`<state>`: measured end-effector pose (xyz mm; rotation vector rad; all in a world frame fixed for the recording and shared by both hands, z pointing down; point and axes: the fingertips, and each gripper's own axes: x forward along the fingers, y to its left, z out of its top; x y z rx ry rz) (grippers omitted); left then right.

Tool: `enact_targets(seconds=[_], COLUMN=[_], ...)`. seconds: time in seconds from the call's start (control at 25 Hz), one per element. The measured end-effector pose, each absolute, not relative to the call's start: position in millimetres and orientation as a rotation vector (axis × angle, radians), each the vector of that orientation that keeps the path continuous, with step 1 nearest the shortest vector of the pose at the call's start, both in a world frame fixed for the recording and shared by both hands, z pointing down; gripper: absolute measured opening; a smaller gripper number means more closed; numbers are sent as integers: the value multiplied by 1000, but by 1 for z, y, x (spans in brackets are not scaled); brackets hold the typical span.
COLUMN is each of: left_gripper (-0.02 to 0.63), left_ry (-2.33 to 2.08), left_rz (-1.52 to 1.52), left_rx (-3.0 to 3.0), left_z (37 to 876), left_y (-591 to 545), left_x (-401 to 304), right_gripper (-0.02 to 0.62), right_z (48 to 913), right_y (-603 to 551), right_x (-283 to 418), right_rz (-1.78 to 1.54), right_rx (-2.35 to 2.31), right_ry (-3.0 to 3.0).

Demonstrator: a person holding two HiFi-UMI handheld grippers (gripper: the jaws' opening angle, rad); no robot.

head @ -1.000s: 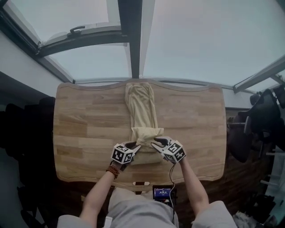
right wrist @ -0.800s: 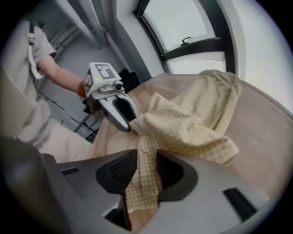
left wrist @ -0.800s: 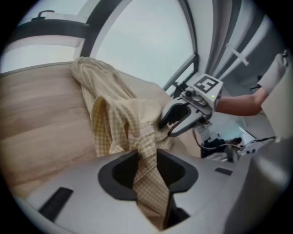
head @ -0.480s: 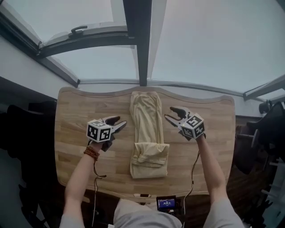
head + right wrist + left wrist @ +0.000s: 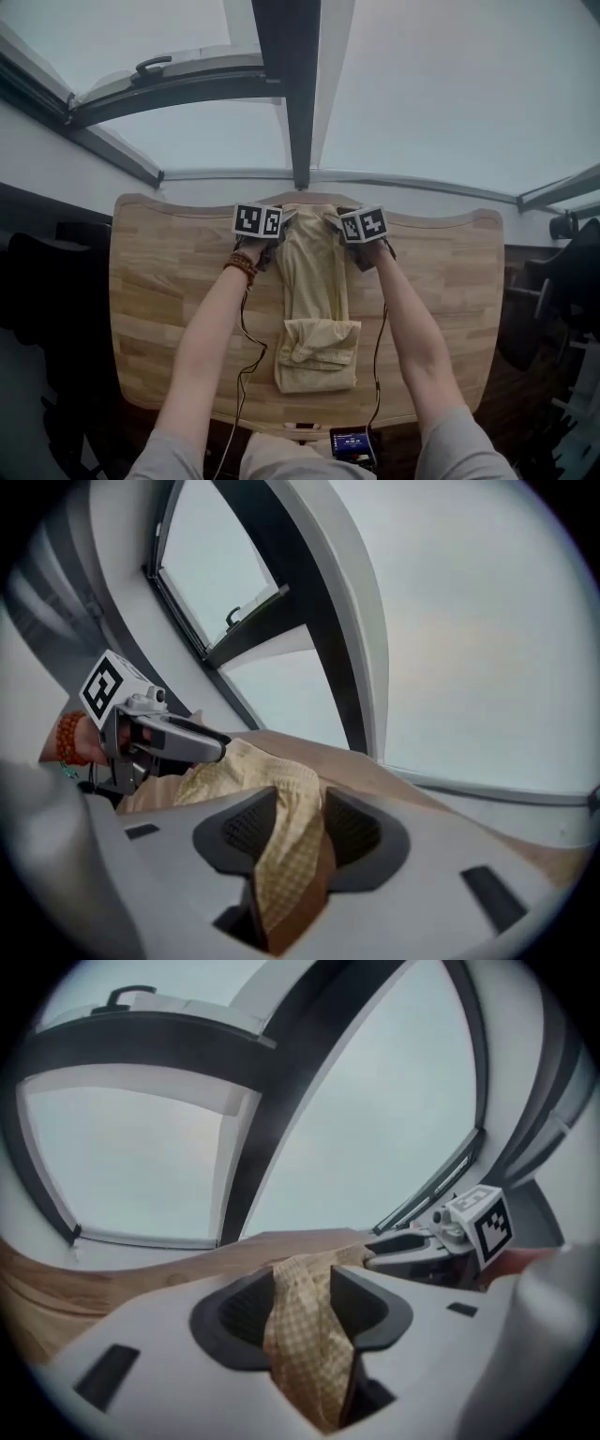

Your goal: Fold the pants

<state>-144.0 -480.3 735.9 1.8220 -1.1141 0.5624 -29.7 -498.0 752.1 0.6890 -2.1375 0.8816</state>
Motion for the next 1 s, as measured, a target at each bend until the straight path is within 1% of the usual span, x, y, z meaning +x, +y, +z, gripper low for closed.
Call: enact_targets(seconds=[0.04, 0.08, 0.12, 0.2, 0.32, 0.48, 0.56, 0.72, 0.8, 0.92, 0.96, 1.0], left_gripper=[169, 52, 46, 38, 37, 37, 37, 38, 37, 38, 45, 57], left_ry=[-1103, -1095, -1087, -1079, -1098, -1087, -1051, -983, -940, -850, -807, -759], left_rz=[606, 649, 679, 677, 558, 365, 355, 429, 507, 713, 784, 836], left_rx=[1827, 1846, 1883, 1992, 2173, 2328, 2388, 2405, 2416, 2444, 2454, 2462], left_z=[739, 740, 736, 713, 649, 563, 545, 557, 585, 642, 659, 673], left_y=[-478, -476, -474, -470, -445, -353, -287, -148, -86, -16, 0, 12], left_x=[-139, -134, -129, -122, -118, -100, -81, -47, -36, -27, -24, -21], right_gripper=[122, 39, 26, 21, 21, 20, 20, 20, 20, 21, 27, 64], right_z=[755, 755, 750, 724, 657, 560, 540, 552, 576, 633, 654, 671], right_y=[-496, -494, -492, -488, -465, -380, -311, -161, -99, -36, -23, -12], right_x=[-30, -30, -31, -34, -27, 1, 20, 51, 61, 76, 82, 87], right_rz=[872, 861, 861, 879, 840, 724, 661, 528, 457, 314, 273, 248], right_rx=[685, 680, 674, 652, 605, 543, 457, 212, 88, -8, -35, -72], right_ry=[-2121, -2118, -2133, -2216, -2402, -2605, -2645, -2616, -2581, -2459, -2408, -2364])
